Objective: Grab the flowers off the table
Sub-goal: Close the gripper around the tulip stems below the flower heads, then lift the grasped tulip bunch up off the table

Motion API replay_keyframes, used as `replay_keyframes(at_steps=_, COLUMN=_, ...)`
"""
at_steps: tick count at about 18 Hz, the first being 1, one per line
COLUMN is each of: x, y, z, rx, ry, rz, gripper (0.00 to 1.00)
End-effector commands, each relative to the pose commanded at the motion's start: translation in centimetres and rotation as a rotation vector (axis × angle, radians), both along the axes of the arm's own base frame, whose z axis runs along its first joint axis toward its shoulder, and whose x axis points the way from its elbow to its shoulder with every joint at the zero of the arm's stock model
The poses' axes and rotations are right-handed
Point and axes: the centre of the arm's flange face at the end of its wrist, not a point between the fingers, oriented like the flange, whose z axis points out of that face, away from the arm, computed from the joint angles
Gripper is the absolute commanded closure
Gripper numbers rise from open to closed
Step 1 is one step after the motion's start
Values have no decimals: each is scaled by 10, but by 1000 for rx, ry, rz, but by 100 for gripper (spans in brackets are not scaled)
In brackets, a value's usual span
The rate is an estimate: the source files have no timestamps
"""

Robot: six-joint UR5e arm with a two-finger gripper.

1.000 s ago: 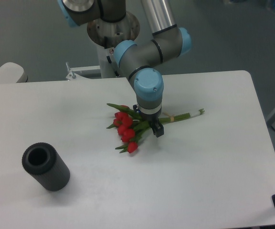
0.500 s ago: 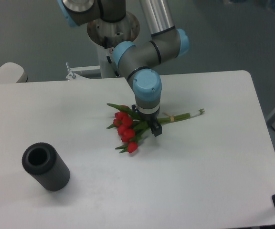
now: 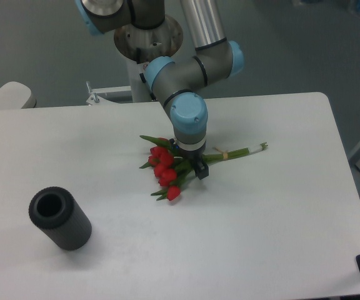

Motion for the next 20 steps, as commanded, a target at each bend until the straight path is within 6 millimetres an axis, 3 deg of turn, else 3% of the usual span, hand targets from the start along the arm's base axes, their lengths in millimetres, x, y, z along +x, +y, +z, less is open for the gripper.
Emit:
replay_keyframes(at_steps=4, x=-2, y=0, z=2, rx=3, ry=3, rz=-2, gripper=63)
replay_keyframes(at_steps=10, x=-6, y=1, z=11, rx=15, ry=18, rz=-5, gripper=67)
replay_keyframes(at_steps=16, x=-21, y=29, z=87, rx=106, ry=70, rz=-24, gripper=67)
replay_keyframes(at_steps=20, x=-33, y=47, z=151, rx=216, ry=28, rz=-16, gripper=66)
